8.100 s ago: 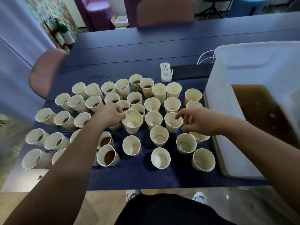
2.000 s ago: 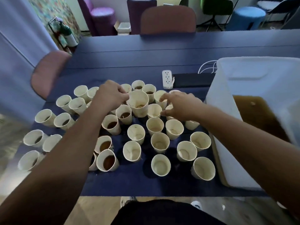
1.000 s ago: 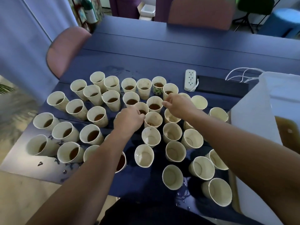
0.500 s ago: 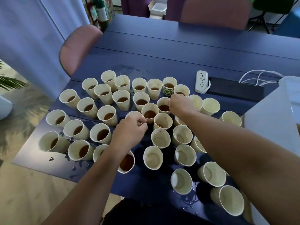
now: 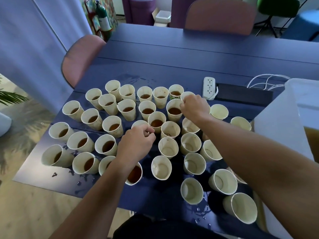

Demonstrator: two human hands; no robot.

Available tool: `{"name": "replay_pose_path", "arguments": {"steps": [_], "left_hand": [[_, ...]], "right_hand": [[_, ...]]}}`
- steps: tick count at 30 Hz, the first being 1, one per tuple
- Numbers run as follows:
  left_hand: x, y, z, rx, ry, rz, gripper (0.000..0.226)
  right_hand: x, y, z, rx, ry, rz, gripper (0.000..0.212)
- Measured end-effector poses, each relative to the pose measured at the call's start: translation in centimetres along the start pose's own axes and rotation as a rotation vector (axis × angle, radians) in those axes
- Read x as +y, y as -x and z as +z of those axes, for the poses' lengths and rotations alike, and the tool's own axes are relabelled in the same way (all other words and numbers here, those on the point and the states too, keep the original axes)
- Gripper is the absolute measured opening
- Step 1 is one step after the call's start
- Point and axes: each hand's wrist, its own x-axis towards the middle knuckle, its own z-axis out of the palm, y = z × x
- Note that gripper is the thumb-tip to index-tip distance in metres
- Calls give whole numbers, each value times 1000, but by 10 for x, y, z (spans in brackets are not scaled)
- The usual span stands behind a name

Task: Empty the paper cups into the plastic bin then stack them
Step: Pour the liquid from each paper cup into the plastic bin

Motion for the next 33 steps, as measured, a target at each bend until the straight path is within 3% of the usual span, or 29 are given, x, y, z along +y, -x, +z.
{"name": "replay_pose_path", "arguments": {"steps": [6, 14, 17, 24, 30, 33], "left_hand": [[23, -2, 1, 14, -36, 53, 13], [62, -6, 25, -66, 54, 110, 56], [83, 4, 38, -111, 113, 218, 72], [124, 22, 64, -150, 230, 443, 49], [159, 35, 83, -261, 272, 558, 45], [177, 41, 94, -269, 309, 591, 43]], "right_hand": [[1, 12, -43, 75, -21, -49, 30], [13, 56, -115, 167, -123, -51, 28], [26, 78, -139, 188, -166, -32, 27], [59, 129, -180, 225, -207, 76, 23], [96, 170, -205, 273, -259, 148, 20], [116, 192, -213, 309, -437, 164, 34]]}}
